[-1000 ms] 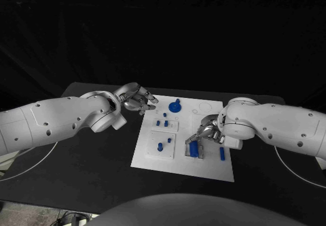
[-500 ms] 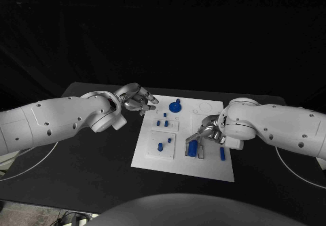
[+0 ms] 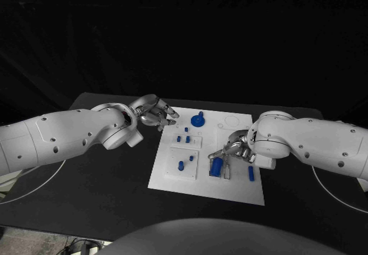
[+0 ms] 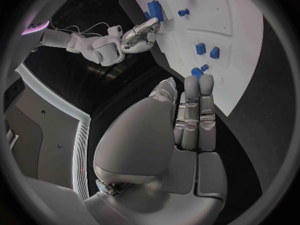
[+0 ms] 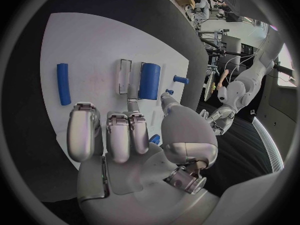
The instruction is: Assemble the parts on the task board
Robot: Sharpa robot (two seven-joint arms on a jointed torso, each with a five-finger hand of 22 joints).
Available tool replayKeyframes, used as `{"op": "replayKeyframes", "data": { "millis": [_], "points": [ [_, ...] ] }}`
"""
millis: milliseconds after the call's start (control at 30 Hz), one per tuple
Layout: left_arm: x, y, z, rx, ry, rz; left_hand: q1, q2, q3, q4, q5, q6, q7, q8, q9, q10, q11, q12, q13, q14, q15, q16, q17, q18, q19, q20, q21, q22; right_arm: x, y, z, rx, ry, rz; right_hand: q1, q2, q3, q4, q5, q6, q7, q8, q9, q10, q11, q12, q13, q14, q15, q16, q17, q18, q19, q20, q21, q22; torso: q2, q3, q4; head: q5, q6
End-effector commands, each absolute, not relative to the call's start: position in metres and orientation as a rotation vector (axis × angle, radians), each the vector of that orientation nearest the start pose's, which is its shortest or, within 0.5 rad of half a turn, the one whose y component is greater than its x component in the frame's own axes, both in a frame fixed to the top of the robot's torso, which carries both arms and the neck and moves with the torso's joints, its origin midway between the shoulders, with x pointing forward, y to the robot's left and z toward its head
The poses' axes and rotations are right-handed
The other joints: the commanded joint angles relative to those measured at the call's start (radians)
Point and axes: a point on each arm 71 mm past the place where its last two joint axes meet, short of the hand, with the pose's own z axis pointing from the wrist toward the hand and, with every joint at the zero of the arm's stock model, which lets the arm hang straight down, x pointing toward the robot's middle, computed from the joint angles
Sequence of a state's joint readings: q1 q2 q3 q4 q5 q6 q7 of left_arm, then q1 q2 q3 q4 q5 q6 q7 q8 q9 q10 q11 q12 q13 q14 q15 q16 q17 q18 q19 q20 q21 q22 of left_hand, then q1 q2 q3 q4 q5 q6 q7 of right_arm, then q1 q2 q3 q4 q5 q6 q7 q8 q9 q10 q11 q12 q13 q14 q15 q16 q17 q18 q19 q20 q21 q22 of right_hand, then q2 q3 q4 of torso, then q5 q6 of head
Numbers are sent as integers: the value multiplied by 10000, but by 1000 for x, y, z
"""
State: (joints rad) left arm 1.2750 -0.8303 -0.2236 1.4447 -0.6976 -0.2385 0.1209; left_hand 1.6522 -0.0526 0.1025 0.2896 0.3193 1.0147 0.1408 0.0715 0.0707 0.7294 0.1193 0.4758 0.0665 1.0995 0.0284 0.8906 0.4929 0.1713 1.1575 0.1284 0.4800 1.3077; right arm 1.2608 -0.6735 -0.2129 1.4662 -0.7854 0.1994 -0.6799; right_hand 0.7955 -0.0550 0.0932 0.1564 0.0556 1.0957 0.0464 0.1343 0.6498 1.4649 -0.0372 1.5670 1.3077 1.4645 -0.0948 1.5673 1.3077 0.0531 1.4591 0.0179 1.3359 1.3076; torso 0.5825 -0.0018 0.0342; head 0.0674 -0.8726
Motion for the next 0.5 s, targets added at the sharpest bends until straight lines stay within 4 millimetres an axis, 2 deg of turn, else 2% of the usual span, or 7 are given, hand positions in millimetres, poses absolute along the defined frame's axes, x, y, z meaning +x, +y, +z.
{"op": "replayKeyframes", "data": {
  "millis": [33,300,333,367,400,500],
  "points": [
    [485,217,-223,-4099,19091,-10523,64,44,71,11,77,26,52,59,16,70,-12,30,-9,-18,60,55,-15,-7,-2,57,-82,154,452,-160,-270,2321,26617,3555,-77,-192,-248,124,-68,-132,-3,-71,15,1059,68,38,2631,1063,73,34,2631,39,-19,65,-52,1871,4,0,1,4,0],
    [485,217,-224,-4099,19155,-10505,61,42,95,19,96,60,62,75,21,185,5,73,5,-46,93,71,-43,-8,-27,80,-123,176,452,-162,-268,3159,26194,4131,-149,-481,-988,652,-74,-301,38,-143,82,1059,103,38,2631,1063,99,34,2631,28,8,84,-15,1887,8,11,10,33,0],
    [485,217,-224,-4100,19156,-10502,60,41,96,19,96,61,62,76,21,195,7,77,6,-48,95,72,-45,-7,-30,82,-131,177,452,-162,-268,3228,26145,4188,-162,-524,-1138,765,-76,-327,44,-149,97,1059,108,38,2631,1063,104,34,2631,25,16,87,-2,1891,4,9,9,41,0],
    [485,217,-224,-4102,19158,-10498,60,41,96,19,96,61,62,76,21,195,7,77,6,-48,95,72,-45,-7,-30,82,-131,177,452,-163,-267,3331,26063,4280,31,-541,-1500,1095,-61,-357,31,-135,161,1059,148,38,2631,1063,95,34,2631,20,25,107,8,1896,4,13,8,44,0],
    [485,218,-224,-4105,19162,-10494,59,40,100,19,97,66,60,78,22,215,10,85,8,-52,100,76,-50,-8,-31,85,-131,182,452,-164,-267,3421,25986,4375,49,-622,-1661,1224,-66,-369,49,-130,183,1059,126,38,2631,1063,112,34,2631,20,30,103,17,1899,1,11,1,54,0],
    [484,218,-224,-4111,19175,-10485,58,40,103,19,98,73,60,82,23,232,12,91,10,-56,103,78,-53,-8,-35,88,-137,185,452,-166,-265,3695,25702,4714,109,-653,-1915,1370,-65,-419,61,-121,234,1059,126,38,2631,1063,121,34,2631,22,28,106,12,1897,2,7,1,66,0]
  ]
}}
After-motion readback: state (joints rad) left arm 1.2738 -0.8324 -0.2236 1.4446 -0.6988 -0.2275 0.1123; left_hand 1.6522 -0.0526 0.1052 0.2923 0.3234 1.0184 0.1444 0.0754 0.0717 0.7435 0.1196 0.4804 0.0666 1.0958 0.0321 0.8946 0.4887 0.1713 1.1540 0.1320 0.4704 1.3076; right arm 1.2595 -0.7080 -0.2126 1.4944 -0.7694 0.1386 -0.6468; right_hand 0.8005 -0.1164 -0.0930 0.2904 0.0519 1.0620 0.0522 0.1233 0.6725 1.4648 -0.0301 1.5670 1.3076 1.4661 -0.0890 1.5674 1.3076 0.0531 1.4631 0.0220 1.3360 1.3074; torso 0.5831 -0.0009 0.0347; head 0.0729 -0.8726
